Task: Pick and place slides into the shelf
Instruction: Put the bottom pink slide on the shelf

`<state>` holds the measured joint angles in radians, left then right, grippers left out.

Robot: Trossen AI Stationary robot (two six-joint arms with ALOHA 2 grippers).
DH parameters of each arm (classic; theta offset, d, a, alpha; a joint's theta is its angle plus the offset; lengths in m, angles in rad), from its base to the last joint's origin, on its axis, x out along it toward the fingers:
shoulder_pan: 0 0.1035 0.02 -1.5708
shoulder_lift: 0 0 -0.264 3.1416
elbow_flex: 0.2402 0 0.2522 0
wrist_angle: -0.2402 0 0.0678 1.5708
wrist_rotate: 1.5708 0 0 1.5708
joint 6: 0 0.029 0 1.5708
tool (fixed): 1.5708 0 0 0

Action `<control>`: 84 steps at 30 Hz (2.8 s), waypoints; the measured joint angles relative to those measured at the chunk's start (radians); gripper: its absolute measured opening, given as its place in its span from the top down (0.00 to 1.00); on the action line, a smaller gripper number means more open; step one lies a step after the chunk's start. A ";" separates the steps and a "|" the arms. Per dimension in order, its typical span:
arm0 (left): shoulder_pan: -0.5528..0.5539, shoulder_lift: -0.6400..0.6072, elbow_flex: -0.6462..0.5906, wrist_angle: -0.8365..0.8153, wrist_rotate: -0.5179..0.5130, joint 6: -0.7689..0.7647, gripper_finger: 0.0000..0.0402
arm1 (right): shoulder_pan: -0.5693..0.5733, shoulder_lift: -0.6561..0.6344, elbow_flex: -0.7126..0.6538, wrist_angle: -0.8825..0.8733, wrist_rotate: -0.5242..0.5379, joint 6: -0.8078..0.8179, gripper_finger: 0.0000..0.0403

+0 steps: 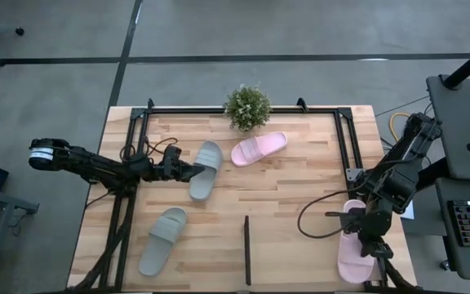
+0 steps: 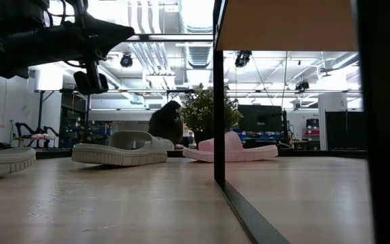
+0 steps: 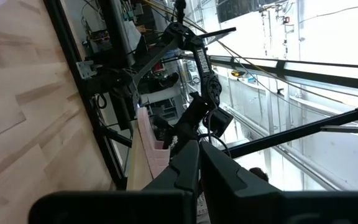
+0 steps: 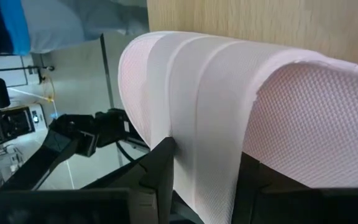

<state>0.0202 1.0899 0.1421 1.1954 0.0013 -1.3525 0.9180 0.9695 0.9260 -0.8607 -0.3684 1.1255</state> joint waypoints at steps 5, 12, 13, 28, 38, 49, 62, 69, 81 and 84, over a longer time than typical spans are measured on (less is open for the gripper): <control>0.000 0.000 0.000 0.000 0.000 0.000 1.00 | 0.000 0.000 0.000 0.002 0.003 -0.001 0.76; 0.000 0.000 -0.001 0.000 0.002 0.000 1.00 | 0.000 0.000 0.000 0.004 0.003 0.000 0.75; 0.000 0.000 -0.001 0.000 0.004 0.000 1.00 | 0.000 0.000 0.000 0.004 0.004 0.004 0.74; 0.000 0.000 -0.001 0.000 0.005 0.000 1.00 | 0.000 -0.031 0.002 -0.053 -0.002 0.027 0.42; 0.000 0.000 -0.001 0.000 0.005 0.001 1.00 | 0.000 -0.134 0.002 -0.135 0.024 0.088 0.40; 0.000 0.000 -0.002 -0.007 0.004 0.008 1.00 | -0.009 -0.235 0.002 -0.126 0.191 0.123 0.41; 0.000 0.000 -0.002 -0.010 0.001 0.008 1.00 | -0.065 -0.181 0.002 0.054 0.318 0.006 0.42; 0.000 0.000 -0.002 -0.009 0.001 0.022 1.00 | -0.064 -0.056 0.002 0.094 0.223 -0.027 0.48; 0.000 0.000 -0.002 -0.010 0.002 0.026 1.00 | -0.075 -0.020 0.002 0.120 0.216 -0.048 0.84; 0.000 0.000 -0.002 -0.010 0.005 0.026 1.00 | -0.075 -0.019 0.002 0.120 0.219 -0.057 0.90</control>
<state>0.0204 1.0901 0.1406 1.1858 0.0059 -1.3262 0.8434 0.9508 0.9283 -0.7412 -0.1494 1.0681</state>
